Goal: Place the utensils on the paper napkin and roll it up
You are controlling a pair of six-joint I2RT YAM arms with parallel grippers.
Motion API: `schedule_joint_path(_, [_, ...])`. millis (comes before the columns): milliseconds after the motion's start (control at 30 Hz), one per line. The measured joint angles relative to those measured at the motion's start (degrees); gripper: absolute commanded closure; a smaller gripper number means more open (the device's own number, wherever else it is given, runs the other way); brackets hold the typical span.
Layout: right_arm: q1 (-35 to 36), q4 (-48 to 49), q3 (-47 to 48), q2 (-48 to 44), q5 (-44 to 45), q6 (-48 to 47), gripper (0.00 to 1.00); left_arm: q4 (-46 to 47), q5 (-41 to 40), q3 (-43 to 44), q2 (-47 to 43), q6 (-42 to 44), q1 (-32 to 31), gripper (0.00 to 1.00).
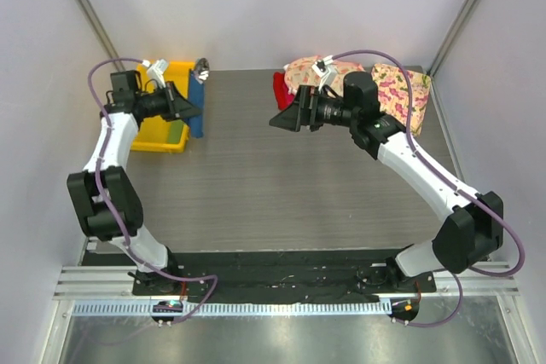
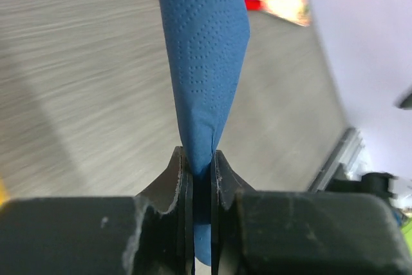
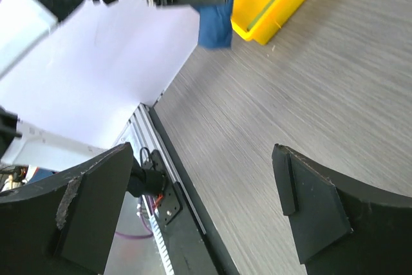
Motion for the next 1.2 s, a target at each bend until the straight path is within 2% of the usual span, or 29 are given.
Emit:
schedule_joint_path(33, [0.00, -0.35, 0.00, 0.33, -0.04, -0.17, 0.00, -1.79, -0.37, 1.62, 1.84, 1.86, 1.36, 0.99])
schedule_joint_path(133, [0.00, -1.40, 0.00, 1.22, -0.24, -0.63, 0.00, -8.83, -0.79, 9.84, 9.22, 9.49, 5.99, 1.00])
schedule_joint_path(200, [0.00, -1.57, 0.00, 1.79, -0.48, -0.74, 0.00, -15.78, 0.17, 18.43, 15.56, 15.34, 8.85, 1.00])
schedule_joint_path(300, [0.00, -1.64, 0.00, 2.56, -0.70, -0.79, 0.00, -20.85, -0.39, 29.09, 23.89, 21.84, 12.04, 1.00])
schedule_joint_path(400, [0.00, -1.64, 0.02, 3.39, -1.01, -0.79, 0.00, -24.85, -2.97, 35.19, 29.81, 26.03, 14.19, 1.00])
schedule_joint_path(733, [0.00, -1.66, 0.02, 4.85, -1.99, -0.74, 0.01, -29.16, -5.81, 38.18, 40.72, 28.79, 15.30, 1.00])
schedule_joint_path(1067, [0.00, -1.51, 0.02, 5.51, -2.60, -0.55, 0.01, -28.15, -2.97, 41.40, 47.39, 24.46, 15.76, 1.00])
schedule_joint_path(1200, [0.00, -1.49, 0.02, 6.21, -2.75, -0.48, 0.02, -28.26, -1.68, 43.89, 49.90, 22.34, 15.76, 0.95])
